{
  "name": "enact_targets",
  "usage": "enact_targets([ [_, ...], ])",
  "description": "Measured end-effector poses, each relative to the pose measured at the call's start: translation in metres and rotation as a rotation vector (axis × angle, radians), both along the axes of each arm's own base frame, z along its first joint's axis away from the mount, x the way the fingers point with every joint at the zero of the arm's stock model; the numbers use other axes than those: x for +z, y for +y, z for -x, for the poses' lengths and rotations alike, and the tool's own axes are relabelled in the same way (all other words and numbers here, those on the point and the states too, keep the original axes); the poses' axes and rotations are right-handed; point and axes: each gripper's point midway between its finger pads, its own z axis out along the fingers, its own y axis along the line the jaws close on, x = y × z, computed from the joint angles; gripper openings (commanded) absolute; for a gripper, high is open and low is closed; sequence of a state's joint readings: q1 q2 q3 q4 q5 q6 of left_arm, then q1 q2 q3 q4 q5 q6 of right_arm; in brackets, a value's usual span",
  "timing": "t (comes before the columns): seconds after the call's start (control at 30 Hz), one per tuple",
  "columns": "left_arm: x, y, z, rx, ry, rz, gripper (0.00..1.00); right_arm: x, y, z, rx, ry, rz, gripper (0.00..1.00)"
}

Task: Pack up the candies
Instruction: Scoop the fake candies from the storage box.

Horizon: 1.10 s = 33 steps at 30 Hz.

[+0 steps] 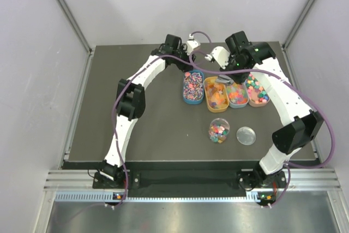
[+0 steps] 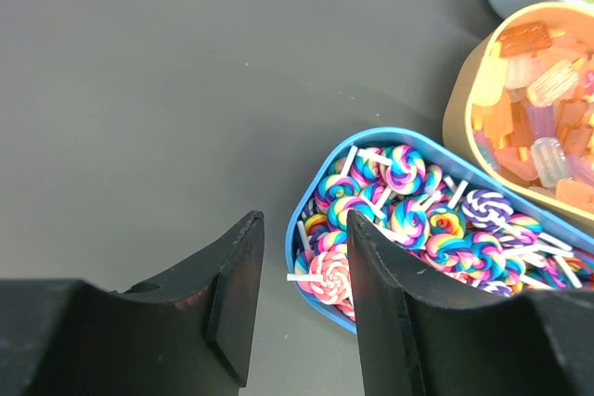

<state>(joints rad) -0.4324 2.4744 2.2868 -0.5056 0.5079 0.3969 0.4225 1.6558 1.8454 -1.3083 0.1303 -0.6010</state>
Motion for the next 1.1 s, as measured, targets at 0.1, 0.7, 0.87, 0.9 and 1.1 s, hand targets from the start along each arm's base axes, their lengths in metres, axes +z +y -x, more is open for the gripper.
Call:
enact_targets([
  [0.1,-0.011,0.000,0.001,-0.002,0.015,-0.012,0.45,0.000,0.000,0.000,-0.001,0.000,0.000,0.00],
  [0.7,-0.040,0.004,0.003,0.013,0.067,-0.046,0.00,0.002,-0.006,0.001,-0.014,-0.009,0.010,0.00],
  [0.87,-0.041,0.010,0.011,0.047,0.102,-0.052,0.00,0.002,-0.005,0.002,-0.011,-0.007,0.004,0.00],
  [0.9,-0.041,0.011,0.012,0.050,0.109,-0.053,0.00,0.002,-0.004,0.002,-0.009,-0.006,0.002,0.00],
  [1.1,-0.042,0.016,0.026,0.065,0.144,-0.061,0.00,0.001,0.000,0.006,0.007,0.007,-0.002,0.00],
])
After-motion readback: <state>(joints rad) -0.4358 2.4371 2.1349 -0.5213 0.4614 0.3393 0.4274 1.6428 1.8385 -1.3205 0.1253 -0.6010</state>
